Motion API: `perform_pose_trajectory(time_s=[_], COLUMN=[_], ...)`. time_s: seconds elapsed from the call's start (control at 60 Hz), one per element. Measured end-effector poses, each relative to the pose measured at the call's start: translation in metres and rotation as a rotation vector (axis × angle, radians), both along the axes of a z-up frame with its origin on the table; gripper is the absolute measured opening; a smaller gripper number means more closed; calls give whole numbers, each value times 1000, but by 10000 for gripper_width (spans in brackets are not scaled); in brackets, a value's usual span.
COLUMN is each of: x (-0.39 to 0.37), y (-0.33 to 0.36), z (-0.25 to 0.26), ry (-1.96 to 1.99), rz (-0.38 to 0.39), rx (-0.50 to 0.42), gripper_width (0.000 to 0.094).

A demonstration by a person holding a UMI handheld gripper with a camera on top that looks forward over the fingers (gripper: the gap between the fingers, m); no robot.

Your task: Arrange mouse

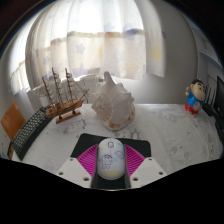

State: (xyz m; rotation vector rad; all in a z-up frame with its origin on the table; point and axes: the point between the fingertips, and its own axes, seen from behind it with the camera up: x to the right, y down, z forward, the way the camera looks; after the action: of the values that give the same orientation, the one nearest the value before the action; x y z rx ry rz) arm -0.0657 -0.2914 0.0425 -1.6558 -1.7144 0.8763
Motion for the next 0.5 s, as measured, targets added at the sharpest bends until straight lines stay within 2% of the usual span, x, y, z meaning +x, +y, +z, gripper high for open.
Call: perform_pose_trajectory(time_s=[0.1,0.2,0.233,0.283,0.317,0.5], x=[9,17,18,21,23,94], y=[-8,-12,-12,-11,-9,13], z=[-41,-56,-55,-43,-30,84], ry=[-50,-86,-95,-101,-98,-111], rz=[-14,-20,-16,-11,-12,-36], rx=[33,31,32,43,46,54], gripper_width=[384,482,583,877,831,848])
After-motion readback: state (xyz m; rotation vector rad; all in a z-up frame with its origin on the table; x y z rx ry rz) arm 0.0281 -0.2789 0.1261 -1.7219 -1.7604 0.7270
